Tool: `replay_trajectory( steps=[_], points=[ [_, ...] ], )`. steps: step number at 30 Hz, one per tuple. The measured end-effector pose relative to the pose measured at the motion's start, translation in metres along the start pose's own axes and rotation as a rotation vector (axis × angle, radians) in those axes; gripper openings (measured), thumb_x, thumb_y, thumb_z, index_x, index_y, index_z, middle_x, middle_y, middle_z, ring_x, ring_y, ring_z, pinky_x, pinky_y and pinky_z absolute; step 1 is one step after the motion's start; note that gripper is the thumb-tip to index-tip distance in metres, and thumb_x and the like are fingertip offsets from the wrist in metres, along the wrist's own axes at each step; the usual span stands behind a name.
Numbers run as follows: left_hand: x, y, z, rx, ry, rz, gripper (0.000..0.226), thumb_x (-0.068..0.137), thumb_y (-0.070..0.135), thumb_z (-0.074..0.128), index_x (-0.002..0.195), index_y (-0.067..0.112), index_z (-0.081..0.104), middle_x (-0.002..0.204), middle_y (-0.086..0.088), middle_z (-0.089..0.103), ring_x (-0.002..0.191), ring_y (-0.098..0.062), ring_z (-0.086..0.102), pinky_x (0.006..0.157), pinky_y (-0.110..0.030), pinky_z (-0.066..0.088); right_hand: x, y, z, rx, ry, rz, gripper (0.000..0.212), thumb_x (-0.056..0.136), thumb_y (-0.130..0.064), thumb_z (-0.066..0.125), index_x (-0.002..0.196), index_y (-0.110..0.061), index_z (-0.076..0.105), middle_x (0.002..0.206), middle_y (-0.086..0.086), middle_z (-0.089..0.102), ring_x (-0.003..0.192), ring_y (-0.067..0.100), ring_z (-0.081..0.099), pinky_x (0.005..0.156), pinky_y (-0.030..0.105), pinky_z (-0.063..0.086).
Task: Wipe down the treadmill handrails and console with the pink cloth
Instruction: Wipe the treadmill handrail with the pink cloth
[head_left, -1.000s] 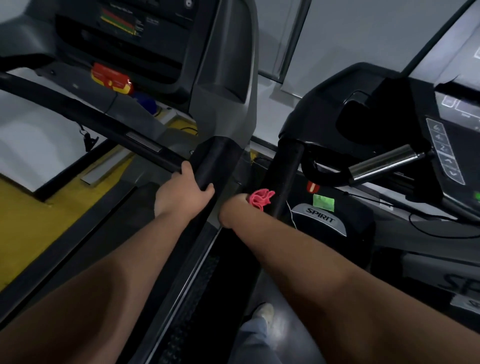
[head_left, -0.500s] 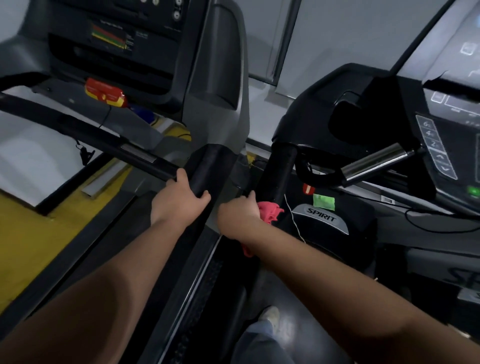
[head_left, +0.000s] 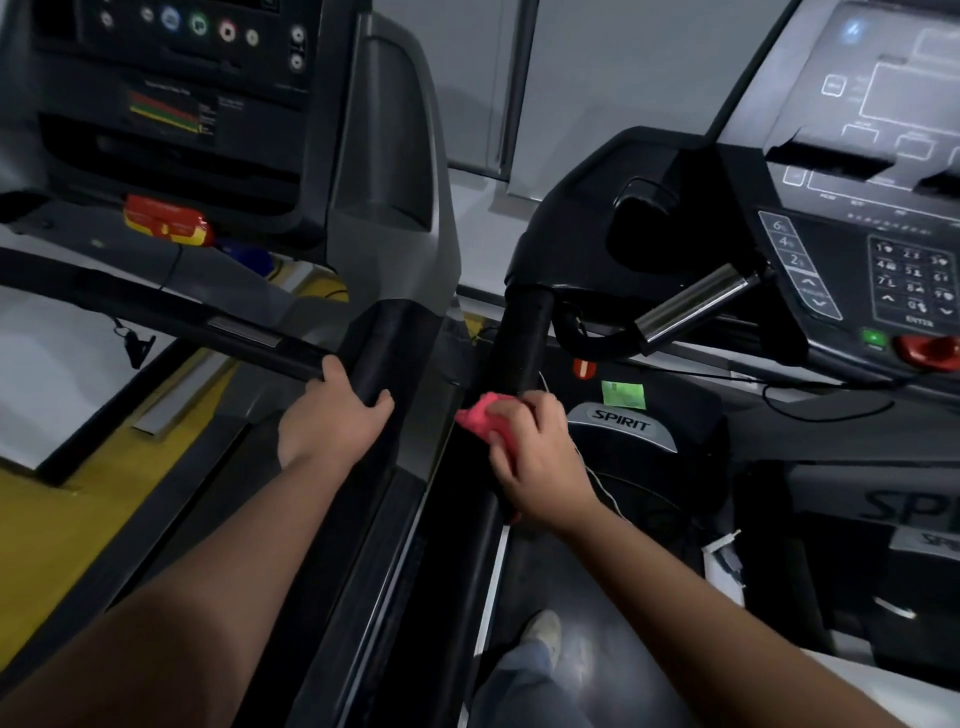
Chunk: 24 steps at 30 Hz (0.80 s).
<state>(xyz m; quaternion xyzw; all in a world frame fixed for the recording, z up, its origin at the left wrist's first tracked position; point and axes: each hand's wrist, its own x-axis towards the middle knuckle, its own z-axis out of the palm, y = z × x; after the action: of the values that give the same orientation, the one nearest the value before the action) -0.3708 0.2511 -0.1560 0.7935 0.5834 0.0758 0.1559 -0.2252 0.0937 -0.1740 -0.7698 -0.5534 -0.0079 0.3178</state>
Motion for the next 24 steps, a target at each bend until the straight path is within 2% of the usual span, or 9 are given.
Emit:
replay_trajectory(
  steps=[2, 6, 8, 12, 14, 17, 20, 24],
  points=[
    [0.0, 0.0, 0.0, 0.001, 0.0, -0.001, 0.054, 0.09, 0.052, 0.047, 0.121, 0.01, 0.034, 0.103, -0.016, 0.055, 0.073, -0.027, 0.047, 0.055, -0.033, 0.037, -0.006, 0.002, 0.004, 0.085, 0.069, 0.06, 0.029, 0.089, -0.028, 0.045, 0.116, -0.02, 0.043, 0.111, 0.018, 0.047, 0.102, 0.031, 0.052, 0.088, 0.027, 0.04],
    [-0.002, 0.001, 0.0, 0.027, 0.0, 0.006, 0.053, 0.091, 0.052, 0.046, 0.121, 0.01, 0.034, 0.102, -0.016, 0.055, 0.071, -0.025, 0.047, 0.051, -0.032, 0.034, 0.007, -0.003, 0.005, 0.115, 0.09, 0.206, 0.03, 0.092, -0.016, 0.053, 0.122, -0.01, 0.052, 0.121, 0.016, 0.042, 0.114, 0.031, 0.045, 0.094, 0.026, 0.034],
    [-0.003, 0.001, -0.001, 0.028, 0.0, 0.009, 0.051, 0.092, 0.052, 0.045, 0.119, 0.01, 0.035, 0.101, -0.015, 0.054, 0.069, -0.025, 0.047, 0.05, -0.031, 0.033, 0.021, -0.007, 0.002, 0.065, 0.064, 0.247, 0.029, 0.094, -0.014, 0.051, 0.122, -0.009, 0.055, 0.124, 0.013, 0.042, 0.116, 0.029, 0.04, 0.096, 0.025, 0.032],
    [-0.004, 0.0, -0.002, 0.009, -0.004, 0.003, 0.05, 0.092, 0.052, 0.045, 0.118, 0.011, 0.035, 0.099, -0.014, 0.054, 0.068, -0.024, 0.047, 0.05, -0.031, 0.033, 0.036, -0.015, 0.002, -0.107, -0.04, 0.078, 0.028, 0.09, -0.012, 0.051, 0.114, -0.015, 0.064, 0.117, 0.007, 0.052, 0.102, 0.027, 0.043, 0.086, 0.033, 0.041],
    [-0.003, 0.0, -0.003, -0.002, -0.011, 0.0, 0.051, 0.092, 0.052, 0.046, 0.119, 0.01, 0.034, 0.1, -0.015, 0.054, 0.069, -0.025, 0.048, 0.05, -0.032, 0.034, 0.029, -0.015, 0.006, -0.124, -0.023, 0.036, 0.027, 0.085, -0.012, 0.054, 0.109, -0.015, 0.066, 0.11, 0.008, 0.058, 0.094, 0.028, 0.048, 0.079, 0.032, 0.043],
    [-0.002, 0.001, -0.003, -0.007, -0.019, -0.007, 0.052, 0.091, 0.052, 0.047, 0.12, 0.01, 0.034, 0.102, -0.015, 0.055, 0.07, -0.025, 0.049, 0.052, -0.032, 0.035, 0.01, -0.006, 0.008, -0.002, 0.064, -0.033, 0.027, 0.08, -0.017, 0.048, 0.104, -0.018, 0.061, 0.106, 0.005, 0.059, 0.096, 0.021, 0.046, 0.084, 0.022, 0.032],
    [0.001, 0.0, -0.002, -0.01, -0.019, -0.002, 0.052, 0.09, 0.052, 0.048, 0.12, 0.011, 0.034, 0.102, -0.015, 0.055, 0.071, -0.026, 0.05, 0.053, -0.032, 0.038, 0.006, 0.009, 0.007, 0.157, 0.073, 0.022, 0.031, 0.082, -0.02, 0.042, 0.104, -0.01, 0.061, 0.108, 0.005, 0.054, 0.105, 0.015, 0.042, 0.09, 0.019, 0.029],
    [0.002, -0.001, -0.001, -0.013, -0.019, 0.004, 0.052, 0.089, 0.052, 0.048, 0.118, 0.011, 0.034, 0.101, -0.015, 0.054, 0.072, -0.027, 0.052, 0.052, -0.032, 0.037, 0.032, 0.001, 0.004, 0.055, 0.023, 0.08, 0.032, 0.081, -0.018, 0.042, 0.104, -0.014, 0.064, 0.109, 0.001, 0.056, 0.1, 0.02, 0.044, 0.084, 0.024, 0.031]
  ],
)
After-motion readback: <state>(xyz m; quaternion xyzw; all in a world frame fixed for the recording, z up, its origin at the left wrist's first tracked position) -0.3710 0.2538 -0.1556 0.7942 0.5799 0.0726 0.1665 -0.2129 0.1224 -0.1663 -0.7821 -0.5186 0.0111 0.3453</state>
